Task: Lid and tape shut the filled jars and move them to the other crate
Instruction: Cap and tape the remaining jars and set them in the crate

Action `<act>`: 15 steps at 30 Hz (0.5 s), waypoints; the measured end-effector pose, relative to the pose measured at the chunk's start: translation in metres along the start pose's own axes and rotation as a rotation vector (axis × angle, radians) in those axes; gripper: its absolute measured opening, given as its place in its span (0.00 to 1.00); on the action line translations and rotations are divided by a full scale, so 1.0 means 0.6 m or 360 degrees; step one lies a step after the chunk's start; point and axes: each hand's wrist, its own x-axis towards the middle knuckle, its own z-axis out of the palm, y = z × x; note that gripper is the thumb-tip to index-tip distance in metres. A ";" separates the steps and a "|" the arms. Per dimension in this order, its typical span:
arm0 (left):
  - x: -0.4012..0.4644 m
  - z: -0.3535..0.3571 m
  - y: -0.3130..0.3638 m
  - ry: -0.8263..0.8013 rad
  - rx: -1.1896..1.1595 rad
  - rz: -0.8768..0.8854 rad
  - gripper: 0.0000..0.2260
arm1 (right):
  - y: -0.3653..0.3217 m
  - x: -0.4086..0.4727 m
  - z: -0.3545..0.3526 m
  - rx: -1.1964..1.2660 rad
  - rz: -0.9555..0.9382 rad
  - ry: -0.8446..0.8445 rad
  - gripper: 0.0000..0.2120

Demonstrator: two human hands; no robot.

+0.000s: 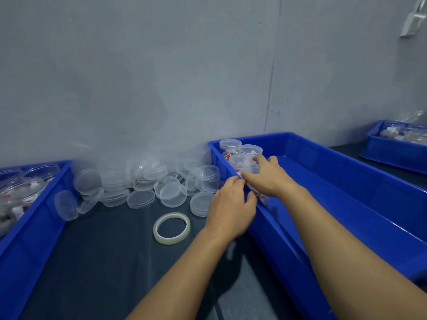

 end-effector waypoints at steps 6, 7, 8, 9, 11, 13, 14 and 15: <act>-0.023 -0.055 -0.071 0.0255 0.0002 -0.0162 0.15 | -0.093 -0.039 -0.013 -0.0652 -0.0396 0.0488 0.22; -0.032 -0.069 -0.091 0.0297 0.0035 -0.0237 0.15 | -0.114 -0.047 -0.007 -0.0618 -0.0521 0.0493 0.21; -0.044 -0.083 -0.112 0.0330 0.0103 -0.0322 0.15 | -0.136 -0.055 0.003 -0.0573 -0.0635 0.0431 0.20; -0.058 -0.097 -0.135 0.0350 0.0189 -0.0407 0.15 | -0.157 -0.064 0.019 -0.0519 -0.0731 0.0317 0.19; -0.089 -0.120 -0.179 0.0333 0.0327 -0.0583 0.17 | -0.192 -0.085 0.069 -0.0423 -0.0854 0.0007 0.16; -0.125 -0.137 -0.222 0.0320 0.0380 -0.0750 0.18 | -0.209 -0.102 0.136 -0.0423 -0.0908 -0.0233 0.12; -0.144 -0.144 -0.242 0.0338 0.0408 -0.0805 0.18 | -0.210 -0.110 0.172 -0.0455 -0.0905 -0.0310 0.11; -0.163 -0.149 -0.261 0.0363 0.0442 -0.0828 0.18 | -0.207 -0.117 0.207 -0.0486 -0.0889 -0.0360 0.12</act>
